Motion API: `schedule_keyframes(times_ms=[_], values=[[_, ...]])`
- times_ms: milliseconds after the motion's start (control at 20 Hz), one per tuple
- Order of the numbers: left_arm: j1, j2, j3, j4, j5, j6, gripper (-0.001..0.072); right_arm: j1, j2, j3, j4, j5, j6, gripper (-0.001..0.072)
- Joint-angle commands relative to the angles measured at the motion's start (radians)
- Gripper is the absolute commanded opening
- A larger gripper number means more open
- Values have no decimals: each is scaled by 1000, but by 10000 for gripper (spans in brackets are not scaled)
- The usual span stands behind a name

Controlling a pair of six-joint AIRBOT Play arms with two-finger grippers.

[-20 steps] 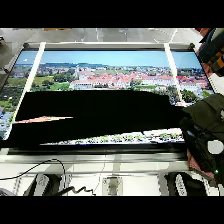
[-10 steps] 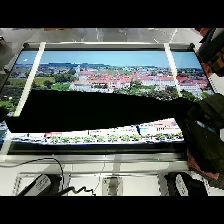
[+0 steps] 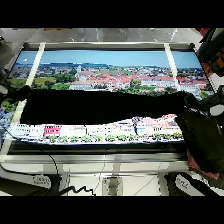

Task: Fold the clothes and pants, and hang the long-sleeved shirts on hangers.

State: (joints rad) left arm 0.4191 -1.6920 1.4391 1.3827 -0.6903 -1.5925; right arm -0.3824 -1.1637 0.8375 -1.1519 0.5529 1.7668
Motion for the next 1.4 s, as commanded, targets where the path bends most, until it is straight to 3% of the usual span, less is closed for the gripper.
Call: schedule_keyframes(times_ms=[0, 50, 100, 150, 300, 500, 550, 600, 650, 750, 850, 950, 1050, 1100, 1150, 1350], values=[[-52, -127, 126, 0, 64, -24, 9, 18, -156, 75, 60, -87, 5, 36], [-64, -138, 135, 0, 97, -24, 76, 32, -186, 87, 66, -106, 4, 279], [-73, -136, 136, 1, 116, -23, 397, 47, -204, 98, 65, -108, -5, 657], [-79, -127, 137, 1, 124, -24, 701, 62, -210, 109, 57, -106, -32, 704], [-66, -76, 137, 9, 89, -23, 707, 84, -204, 149, 48, -42, -117, 686], [11, 17, 137, 115, -174, -24, 693, 84, -204, 211, 18, 101, -149, 686], [40, 35, 137, 156, -275, -24, 618, 84, -204, 219, 15, 126, -166, 686], [69, 46, 133, 188, -369, -22, 485, 84, -204, 226, 15, 154, -179, 686], [102, 53, 119, 196, -460, 16, 434, 84, -204, 230, 15, 180, -193, 686], [160, 73, 36, 193, -597, 131, 434, 84, -204, 234, 16, 234, -211, 685], [213, 154, -134, 80, -529, 222, 434, 84, -204, 237, 15, 288, -258, 685], [268, 243, -299, -97, -333, 208, 438, 84, -204, 237, 16, 321, -270, 685], [312, 257, -394, -300, -225, 202, 442, 84, -204, 237, 23, 329, -270, 685], [323, 242, -418, -371, -206, 203, 529, 84, -204, 237, 28, 329, -270, 685], [325, 221, -430, -407, -199, 202, 720, 84, -204, 237, 31, 329, -270, 685], [317, 114, -432, -495, -163, 214, 709, 84, -204, 237, 58, 330, -270, 685]])
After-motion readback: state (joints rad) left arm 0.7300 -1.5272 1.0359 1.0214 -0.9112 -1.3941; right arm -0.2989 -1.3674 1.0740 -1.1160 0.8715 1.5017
